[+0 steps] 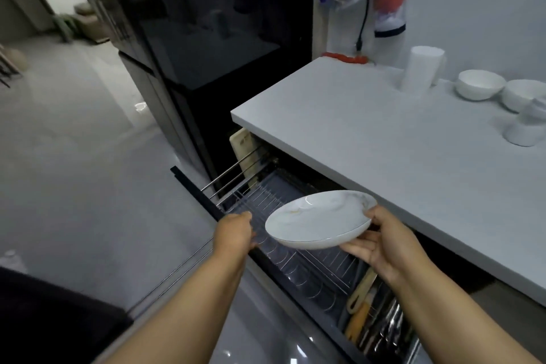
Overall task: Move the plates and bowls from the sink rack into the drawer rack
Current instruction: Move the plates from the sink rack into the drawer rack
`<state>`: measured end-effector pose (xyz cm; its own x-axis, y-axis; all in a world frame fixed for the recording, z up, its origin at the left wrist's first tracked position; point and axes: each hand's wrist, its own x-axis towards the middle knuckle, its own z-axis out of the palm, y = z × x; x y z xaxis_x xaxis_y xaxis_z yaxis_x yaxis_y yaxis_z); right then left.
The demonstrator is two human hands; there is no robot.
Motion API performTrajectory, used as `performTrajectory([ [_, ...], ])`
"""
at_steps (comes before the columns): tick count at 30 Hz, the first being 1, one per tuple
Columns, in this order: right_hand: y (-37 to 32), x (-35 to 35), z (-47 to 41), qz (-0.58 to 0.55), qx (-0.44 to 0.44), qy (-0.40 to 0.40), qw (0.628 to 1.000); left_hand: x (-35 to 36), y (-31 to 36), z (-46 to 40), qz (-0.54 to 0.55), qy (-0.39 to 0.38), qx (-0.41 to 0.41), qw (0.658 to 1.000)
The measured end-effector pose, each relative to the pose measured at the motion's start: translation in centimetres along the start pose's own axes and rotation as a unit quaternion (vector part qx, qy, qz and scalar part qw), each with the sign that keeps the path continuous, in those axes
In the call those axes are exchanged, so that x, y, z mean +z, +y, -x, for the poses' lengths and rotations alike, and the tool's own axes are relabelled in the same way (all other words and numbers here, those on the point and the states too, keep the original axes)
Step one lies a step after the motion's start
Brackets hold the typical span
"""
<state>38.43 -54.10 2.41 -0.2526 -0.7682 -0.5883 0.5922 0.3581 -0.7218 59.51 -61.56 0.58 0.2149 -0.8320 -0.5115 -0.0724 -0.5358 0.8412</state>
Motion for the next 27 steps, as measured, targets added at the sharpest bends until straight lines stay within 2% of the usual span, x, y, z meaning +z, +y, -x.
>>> performTrajectory([
  [7,1.6,4.3,-3.9,0.02,0.035,0.009,0.999,-3.8,0.4,-6.4,-0.071,0.029,0.033,0.997],
  [12,3.4,8.9,-8.1,0.068,0.025,0.052,0.996,-6.5,2.8,-10.1,-0.14,0.023,0.095,0.985],
  [15,5.0,11.9,-11.2,0.099,0.015,0.086,0.991,-8.9,3.5,-14.6,-0.201,-0.01,0.121,0.972],
  [19,6.7,15.6,-15.2,0.13,0.003,0.136,0.982,-11.4,4.5,-20.8,-0.318,-0.053,0.168,0.931],
  [23,8.2,18.1,-18.6,0.161,-0.005,0.157,0.974,-12.1,4.4,-26.2,-0.448,-0.087,0.203,0.866],
  [27,9.0,19.6,-21.8,0.183,-0.008,0.167,0.969,-11.0,4.1,-29.4,-0.512,-0.126,0.245,0.814],
])
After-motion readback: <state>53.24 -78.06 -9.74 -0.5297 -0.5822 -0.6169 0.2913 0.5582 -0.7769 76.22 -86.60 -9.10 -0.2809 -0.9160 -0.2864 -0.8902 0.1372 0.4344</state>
